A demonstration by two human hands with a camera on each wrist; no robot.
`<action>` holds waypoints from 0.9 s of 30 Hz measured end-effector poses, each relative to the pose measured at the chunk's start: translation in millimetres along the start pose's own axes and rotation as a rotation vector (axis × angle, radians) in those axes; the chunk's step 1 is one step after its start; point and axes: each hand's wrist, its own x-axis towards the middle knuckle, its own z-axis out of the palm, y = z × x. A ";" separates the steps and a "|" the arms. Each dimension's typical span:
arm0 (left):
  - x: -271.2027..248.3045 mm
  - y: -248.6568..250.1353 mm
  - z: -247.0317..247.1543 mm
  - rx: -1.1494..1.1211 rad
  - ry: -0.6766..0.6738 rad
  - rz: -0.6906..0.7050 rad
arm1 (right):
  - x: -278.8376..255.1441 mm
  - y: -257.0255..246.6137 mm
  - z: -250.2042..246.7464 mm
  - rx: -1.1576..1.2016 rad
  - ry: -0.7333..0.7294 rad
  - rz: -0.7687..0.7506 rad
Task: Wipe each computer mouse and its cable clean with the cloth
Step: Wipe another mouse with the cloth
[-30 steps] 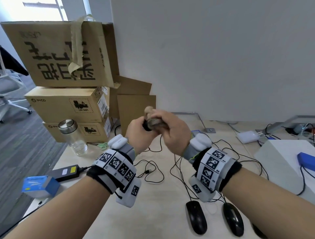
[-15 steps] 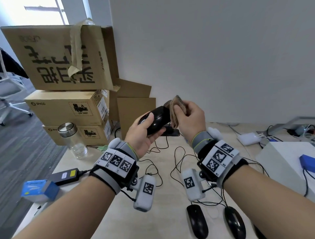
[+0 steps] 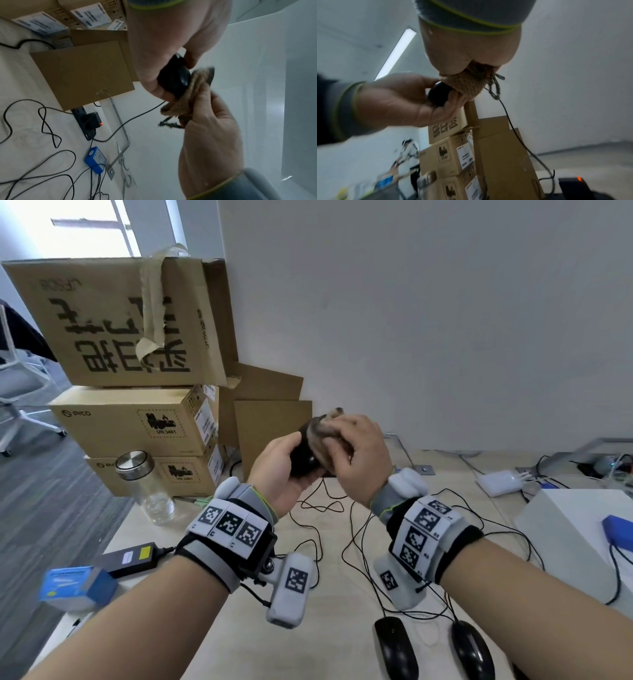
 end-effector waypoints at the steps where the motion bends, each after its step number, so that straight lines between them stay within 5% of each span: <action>1: -1.1 -0.2 -0.3 -0.009 0.000 -0.008 | 3.5 2.5 -1.2 0.008 0.016 0.077; 4: -6.4 0.3 2.3 -0.034 -0.028 -0.056 | 4.0 -2.4 3.1 -0.001 -0.002 0.150; 11: -7.8 5.7 5.0 -0.021 -0.013 -0.094 | -21.7 -21.1 10.2 -0.037 -0.143 -0.238; 17: -13.1 3.7 7.7 0.281 0.029 -0.026 | -4.1 -5.2 4.7 -0.204 -0.112 -0.063; 21: -16.3 1.8 10.6 0.347 0.023 0.010 | 1.6 -6.4 5.9 0.001 -0.114 0.054; 27: -11.6 8.9 9.1 0.051 -0.050 -0.064 | -19.9 -16.5 17.8 0.042 -0.230 -0.265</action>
